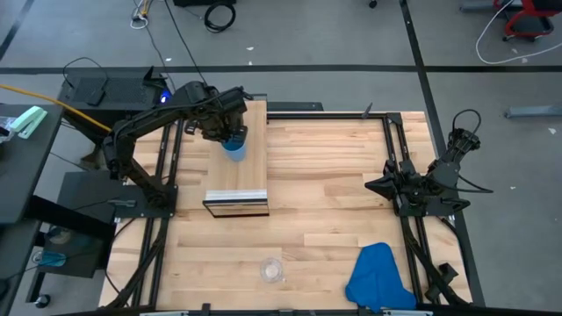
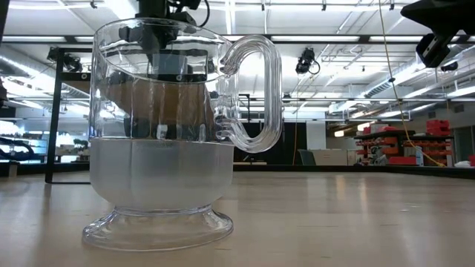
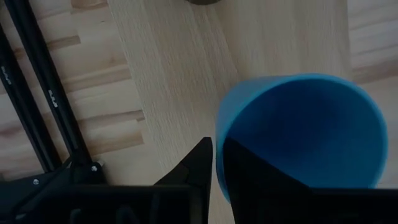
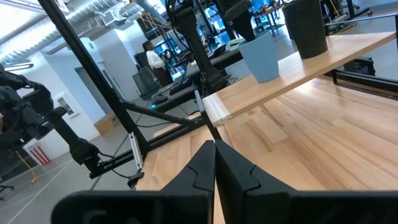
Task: Stack small to large cups/mugs on shelf
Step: Put the blue cup on the shelf, then put the transparent mug on the shelf
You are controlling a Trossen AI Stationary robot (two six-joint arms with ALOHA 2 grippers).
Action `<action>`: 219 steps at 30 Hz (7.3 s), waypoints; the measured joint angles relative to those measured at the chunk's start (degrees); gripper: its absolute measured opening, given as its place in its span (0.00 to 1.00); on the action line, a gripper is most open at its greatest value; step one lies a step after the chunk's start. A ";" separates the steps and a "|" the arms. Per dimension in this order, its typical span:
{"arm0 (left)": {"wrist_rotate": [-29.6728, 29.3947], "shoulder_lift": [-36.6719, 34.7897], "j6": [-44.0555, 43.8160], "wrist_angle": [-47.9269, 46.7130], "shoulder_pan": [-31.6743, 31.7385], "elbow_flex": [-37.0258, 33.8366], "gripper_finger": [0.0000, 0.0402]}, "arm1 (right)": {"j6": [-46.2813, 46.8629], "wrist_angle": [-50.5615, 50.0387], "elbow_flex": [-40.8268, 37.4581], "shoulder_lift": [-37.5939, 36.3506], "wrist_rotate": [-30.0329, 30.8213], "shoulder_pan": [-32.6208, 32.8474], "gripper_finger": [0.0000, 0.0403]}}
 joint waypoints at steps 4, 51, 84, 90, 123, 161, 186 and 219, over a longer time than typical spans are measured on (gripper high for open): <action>-0.71 0.00 -0.02 0.01 0.00 0.00 0.12 | 0.00 0.00 0.00 0.02 0.00 -0.01 0.04; 4.45 -4.62 0.44 0.11 -0.20 0.00 0.40 | 0.00 0.00 0.00 0.00 0.00 -0.01 0.04; -2.19 -15.14 -37.30 0.26 -54.14 0.04 0.29 | 0.00 0.00 0.00 0.02 0.00 0.00 0.04; -5.74 -7.76 -46.91 0.40 -64.91 0.02 0.29 | 0.00 0.00 0.00 0.00 0.00 0.00 0.04; -7.64 19.58 -54.71 33.65 -61.88 0.00 0.25 | 0.00 0.00 0.00 0.00 0.00 0.00 0.04; -4.13 27.04 -49.88 31.49 -58.88 0.00 0.22 | 0.00 0.02 -0.01 0.02 0.00 0.02 0.04; -4.11 27.04 -47.45 31.45 -58.28 0.00 0.09 | 0.02 0.00 -0.02 0.00 0.00 0.01 0.04; 4.74 13.62 -44.35 27.56 -59.44 0.09 0.01 | 0.00 0.02 -0.02 0.00 0.00 0.00 0.04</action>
